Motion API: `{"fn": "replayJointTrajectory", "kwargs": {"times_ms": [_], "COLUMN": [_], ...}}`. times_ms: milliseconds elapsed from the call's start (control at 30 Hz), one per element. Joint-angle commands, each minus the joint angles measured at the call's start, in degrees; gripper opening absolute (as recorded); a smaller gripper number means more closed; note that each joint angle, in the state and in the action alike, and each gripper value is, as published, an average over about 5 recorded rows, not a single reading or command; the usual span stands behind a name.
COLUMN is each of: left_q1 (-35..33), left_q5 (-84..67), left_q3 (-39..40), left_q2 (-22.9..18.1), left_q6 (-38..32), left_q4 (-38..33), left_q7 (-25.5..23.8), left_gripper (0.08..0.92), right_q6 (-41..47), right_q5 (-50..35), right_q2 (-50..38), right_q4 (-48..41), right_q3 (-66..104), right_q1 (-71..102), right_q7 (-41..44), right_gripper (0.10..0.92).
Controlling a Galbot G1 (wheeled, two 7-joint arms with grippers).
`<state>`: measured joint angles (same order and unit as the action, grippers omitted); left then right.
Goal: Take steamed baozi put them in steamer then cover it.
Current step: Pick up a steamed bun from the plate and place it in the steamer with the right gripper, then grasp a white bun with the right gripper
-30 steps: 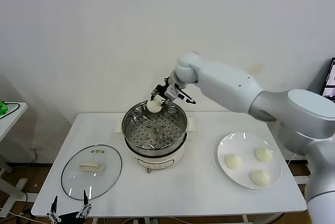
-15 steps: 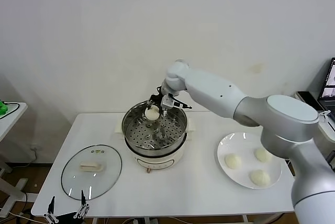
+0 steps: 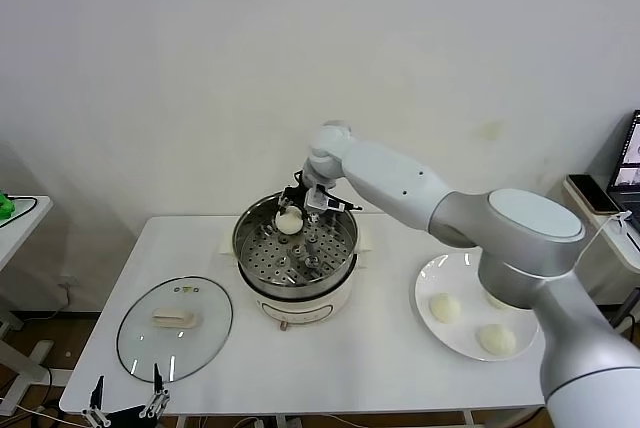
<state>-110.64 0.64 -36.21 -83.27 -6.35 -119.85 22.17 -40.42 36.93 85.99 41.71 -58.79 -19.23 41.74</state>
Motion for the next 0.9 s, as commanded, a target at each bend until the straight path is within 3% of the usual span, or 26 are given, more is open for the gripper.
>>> {"fn": "replayJointTrajectory", "kwargs": {"times_ms": [33,233,533,900], "left_q1": [0.05,0.26,0.59,1.06], "left_q5": [-0.05,-0.11,-0.1,-0.38], "left_q3": [-0.03,0.11,0.19,0.54], "left_q2": [0.02,-0.09,-0.02,0.97], "left_q6": [0.04,0.1,0.3,0.55], "left_q4": [-0.03,0.04,0.37,0.59], "left_q7": [0.01,0.0,-0.01,-0.07], "left_gripper": [0.823,0.823,0.823,0.823], "right_q6": [-0.94,-1.13,0.4,16.04], "right_q5": [2.6,2.72,-1.59,-27.28], "right_q2": [0.8,0.57,-3.7,-21.02], "right_q4": [-1.6,-1.04,3.82,23.19], "right_q3": [0.6,0.61,0.28,-9.16], "right_q1": [0.33,0.46,-3.46,-19.07], "right_q7": [-0.57,-1.44,-0.17,8.08], "right_gripper": [0.512,0.558,0.796,0.823]}}
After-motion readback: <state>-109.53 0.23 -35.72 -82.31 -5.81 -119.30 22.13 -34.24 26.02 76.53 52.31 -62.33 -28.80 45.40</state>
